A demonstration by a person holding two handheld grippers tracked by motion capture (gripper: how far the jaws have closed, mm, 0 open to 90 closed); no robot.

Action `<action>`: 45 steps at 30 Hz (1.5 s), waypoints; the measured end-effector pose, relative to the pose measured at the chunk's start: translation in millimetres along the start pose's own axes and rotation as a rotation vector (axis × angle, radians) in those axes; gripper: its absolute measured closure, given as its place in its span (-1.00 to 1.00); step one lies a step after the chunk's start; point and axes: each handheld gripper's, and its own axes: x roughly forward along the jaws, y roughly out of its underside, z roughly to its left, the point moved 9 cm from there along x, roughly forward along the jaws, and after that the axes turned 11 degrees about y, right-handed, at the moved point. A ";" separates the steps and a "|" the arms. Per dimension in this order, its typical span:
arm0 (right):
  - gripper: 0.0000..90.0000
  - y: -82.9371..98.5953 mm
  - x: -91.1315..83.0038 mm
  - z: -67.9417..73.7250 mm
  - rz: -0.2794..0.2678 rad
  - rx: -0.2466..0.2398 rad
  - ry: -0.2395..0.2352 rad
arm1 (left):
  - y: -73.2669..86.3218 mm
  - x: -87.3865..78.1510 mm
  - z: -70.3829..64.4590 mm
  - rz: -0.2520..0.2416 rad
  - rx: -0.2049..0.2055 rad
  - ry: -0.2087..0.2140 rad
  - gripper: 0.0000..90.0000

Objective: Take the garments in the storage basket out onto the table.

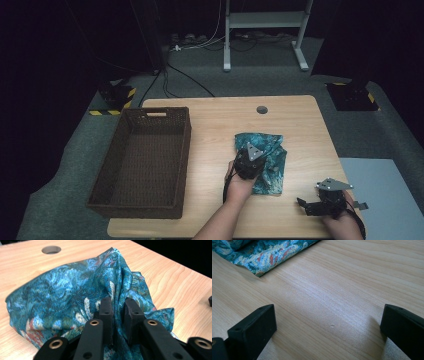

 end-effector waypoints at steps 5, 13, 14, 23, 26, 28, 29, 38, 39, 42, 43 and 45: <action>-0.99 0.0 0.0 0.1 0.000 0.000 0.000 | 4.1 3.0 0.8 0.010 -0.009 0.003 0.69; -0.99 0.0 -0.1 0.3 0.000 0.000 -0.002 | 7.0 5.4 2.0 0.018 -0.034 0.009 0.54; -0.99 0.0 -0.1 0.2 0.000 0.000 -0.003 | 6.2 4.9 2.0 0.016 -0.036 0.009 0.47; -0.99 0.0 0.0 0.4 0.000 -0.001 -0.001 | -3.0 -1.1 -1.6 -0.014 -0.038 0.031 -0.02; -0.99 0.0 0.0 0.3 0.000 -0.002 -0.001 | -5.9 -4.5 -2.4 -0.022 -0.028 0.028 -0.19; -0.99 0.0 0.0 0.3 0.000 -0.002 -0.002 | -7.6 -6.5 -2.8 -0.030 -0.033 0.029 -0.31; -0.99 0.0 0.0 0.4 0.000 -0.001 -0.001 | -8.3 -7.7 -2.7 -0.030 -0.033 0.029 -0.36; -1.00 0.0 0.0 0.3 0.000 -0.002 -0.001 | -15.2 -17.7 -5.1 -0.051 -0.023 0.059 -0.68; -0.99 0.0 0.0 0.3 0.000 -0.002 -0.002 | -16.4 -19.2 -5.1 -0.053 -0.011 0.050 -0.72; -0.99 0.0 0.0 0.3 0.000 -0.002 -0.002 | -19.7 -23.7 -5.6 -0.058 0.007 0.043 -0.79; -0.99 0.0 0.0 0.3 0.000 -0.002 -0.002 | -21.1 -25.3 -5.4 -0.064 0.016 0.036 -0.80; -0.99 0.0 -0.1 0.4 0.000 -0.001 -0.002 | -23.3 -29.0 -4.6 -0.073 0.029 0.025 -0.84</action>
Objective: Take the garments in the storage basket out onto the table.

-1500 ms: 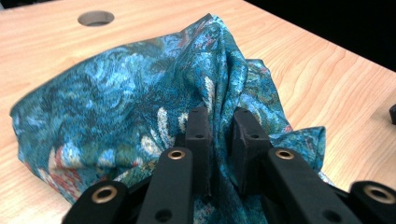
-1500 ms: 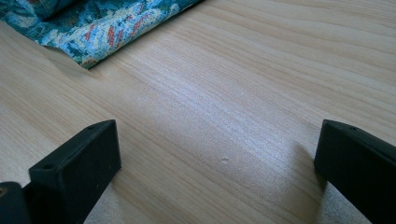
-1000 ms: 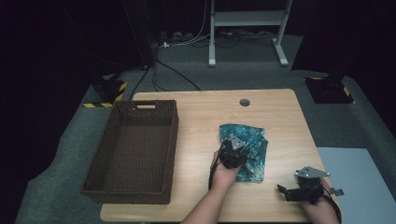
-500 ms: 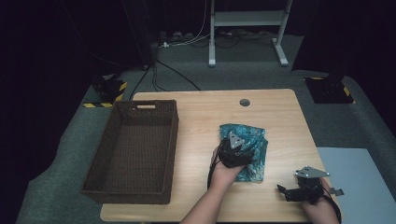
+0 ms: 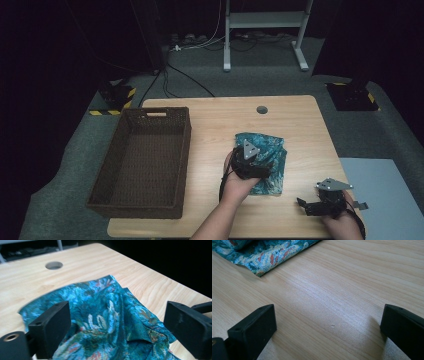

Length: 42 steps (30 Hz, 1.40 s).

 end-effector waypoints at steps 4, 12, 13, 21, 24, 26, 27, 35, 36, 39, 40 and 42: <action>-1.00 -0.1 0.0 -0.1 -0.001 -0.001 0.000 | -3.3 -6.7 0.8 -0.026 0.015 -0.007 -0.87; -0.99 -0.1 0.1 0.0 -0.001 -0.001 0.000 | -4.1 -19.5 2.5 -0.054 0.017 -0.015 -0.90; -0.99 -0.1 0.1 0.0 -0.001 -0.001 0.000 | -4.0 -20.8 2.8 -0.059 0.013 -0.014 -0.90; -1.00 -0.1 0.1 0.0 -0.001 -0.001 0.000 | 3.6 -30.0 8.6 -0.047 0.000 -0.029 -0.92; -1.00 0.0 0.1 0.1 0.000 -0.001 0.001 | 8.1 -33.7 10.6 -0.037 -0.016 -0.032 -0.92; -0.99 -0.1 0.1 0.0 -0.001 -0.001 0.000 | 11.0 -36.7 11.8 -0.032 -0.029 -0.033 -0.93; -0.99 0.0 0.1 0.1 0.000 -0.001 0.001 | 12.7 -38.5 12.7 -0.027 -0.036 -0.034 -0.93; -1.00 0.0 0.2 0.2 0.000 -0.002 0.002 | 28.6 -51.5 18.5 -0.002 -0.059 -0.052 -0.93; -1.00 0.0 0.2 0.2 0.000 -0.003 0.002 | 31.2 -52.9 18.9 0.004 -0.061 -0.055 -0.93; -1.00 0.0 0.2 0.2 0.000 -0.003 0.002 | 38.5 -57.0 20.3 0.014 -0.066 -0.060 -0.93; -1.00 0.0 0.2 0.2 0.000 -0.003 0.002 | 40.9 -58.6 20.6 0.018 -0.068 -0.062 -0.93; -1.00 0.0 0.2 0.2 0.000 -0.003 0.002 | 45.8 -61.7 21.4 0.026 -0.068 -0.069 -0.93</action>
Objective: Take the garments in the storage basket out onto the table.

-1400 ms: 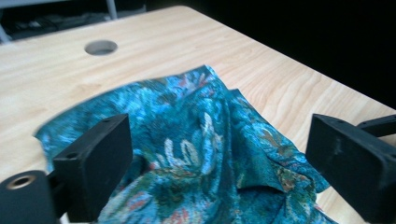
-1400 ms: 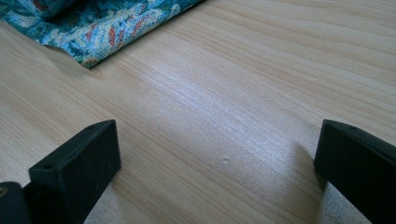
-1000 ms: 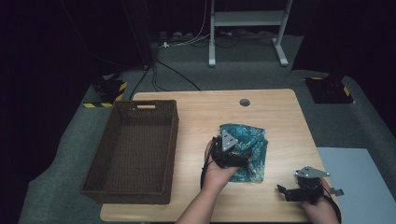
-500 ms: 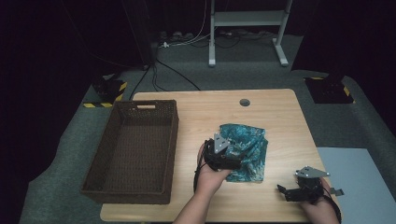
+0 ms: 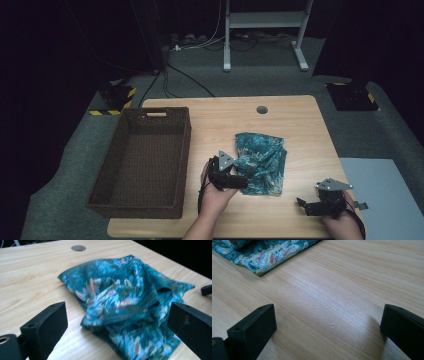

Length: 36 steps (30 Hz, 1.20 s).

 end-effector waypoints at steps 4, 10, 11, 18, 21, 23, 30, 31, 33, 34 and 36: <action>-1.00 0.0 0.0 0.0 0.000 0.000 0.000 | 11.8 -5.6 1.8 0.021 -0.004 -0.006 -0.93; -1.00 0.1 -0.1 0.2 0.001 0.000 -0.001 | 38.1 -11.5 5.9 0.073 -0.036 -0.017 -0.93; -1.00 0.1 -0.1 0.2 0.001 -0.001 -0.001 | 43.0 -11.8 6.1 0.083 -0.041 -0.018 -0.93; -1.00 0.2 -0.2 0.4 0.001 -0.003 -0.001 | 69.4 -16.5 8.5 0.163 -0.040 -0.032 -0.93; -1.00 0.3 -0.3 0.8 0.001 -0.006 -0.001 | 78.8 -18.5 10.3 0.202 -0.028 -0.048 -0.93; -1.00 0.3 -0.3 0.7 0.001 -0.006 -0.001 | 86.3 -19.2 12.0 0.231 -0.030 -0.060 -0.93; -1.00 0.1 -0.2 0.8 0.001 -0.004 -0.003 | 93.5 -19.1 12.9 0.262 0.012 -0.097 -0.95; -1.00 0.1 -0.2 0.8 0.001 -0.004 -0.003 | 93.6 -19.1 12.8 0.262 0.012 -0.098 -0.95; -1.00 0.1 -0.2 0.8 0.001 -0.004 -0.002 | 93.6 -19.1 12.8 0.261 0.011 -0.098 -0.95; -1.00 0.1 -0.2 0.8 0.001 -0.004 -0.003 | 93.6 -19.1 12.8 0.261 0.011 -0.098 -0.95; -1.00 0.2 -0.2 0.9 0.001 -0.004 -0.002 | 93.7 -19.2 12.8 0.261 0.010 -0.100 -0.95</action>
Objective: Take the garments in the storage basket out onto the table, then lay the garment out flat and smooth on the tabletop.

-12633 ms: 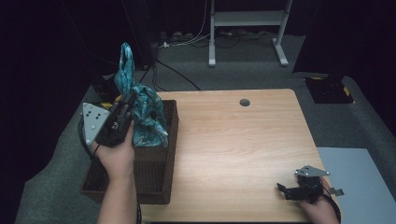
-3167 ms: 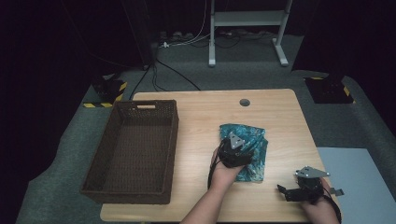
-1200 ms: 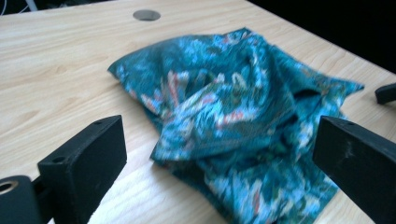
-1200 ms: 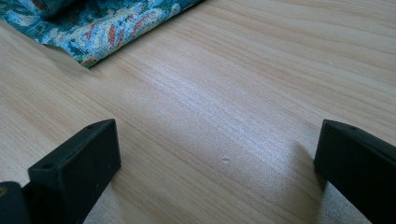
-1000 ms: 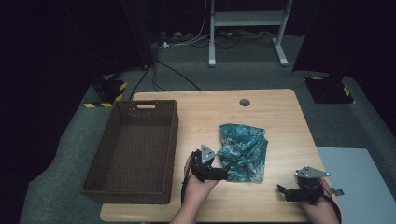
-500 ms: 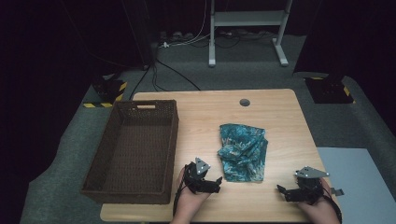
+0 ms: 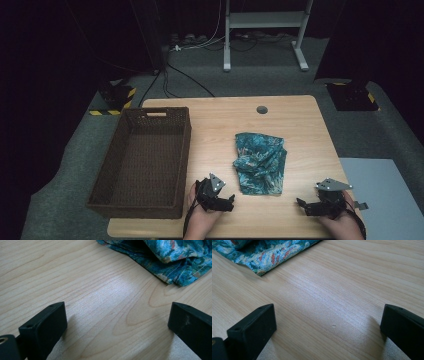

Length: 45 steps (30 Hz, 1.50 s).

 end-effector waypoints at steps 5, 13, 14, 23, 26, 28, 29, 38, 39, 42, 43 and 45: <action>-1.00 0.0 0.0 0.0 0.000 -0.001 0.000 | 0.7 0.4 -2.5 0.005 -0.001 0.003 -0.98; -1.00 -0.1 -0.1 0.8 -0.001 -0.004 -0.005 | 0.8 -0.2 -4.6 0.000 0.005 0.011 -0.97; -1.00 -0.1 -0.1 0.8 -0.001 -0.004 -0.005 | 0.8 -0.5 -4.3 0.000 0.008 0.009 -0.93; -0.99 0.2 -0.6 0.9 -0.002 -0.002 -0.008 | -24.3 -7.6 -9.8 -0.077 0.009 0.036 -0.82; -0.99 0.1 -0.6 0.9 -0.003 -0.003 -0.008 | -40.1 -10.8 -13.1 -0.103 0.021 0.036 -0.78; -0.99 0.1 -0.6 0.8 -0.003 -0.002 -0.008 | -50.9 -11.5 -14.9 -0.125 0.017 0.043 -0.76; -0.99 0.1 -0.7 0.8 -0.003 -0.001 -0.008 | -56.1 -11.3 -15.8 -0.132 0.020 0.045 -0.75; -0.98 0.1 -0.7 0.6 -0.004 0.000 -0.007 | -97.2 -4.1 -30.5 -0.176 0.061 0.090 -0.66; -0.98 0.1 -0.7 0.6 -0.004 0.000 -0.007 | -100.0 -2.7 -32.0 -0.179 0.063 0.089 -0.66; -0.98 0.1 -0.7 0.5 -0.004 0.000 -0.006 | -107.6 0.3 -35.4 -0.195 0.062 0.101 -0.66; -0.98 0.1 -0.7 0.5 -0.005 0.000 -0.006 | -110.1 1.1 -36.4 -0.201 0.062 0.103 -0.66; -0.98 0.1 -0.7 0.5 -0.005 0.000 -0.006 | -114.9 2.3 -38.1 -0.209 0.065 0.108 -0.65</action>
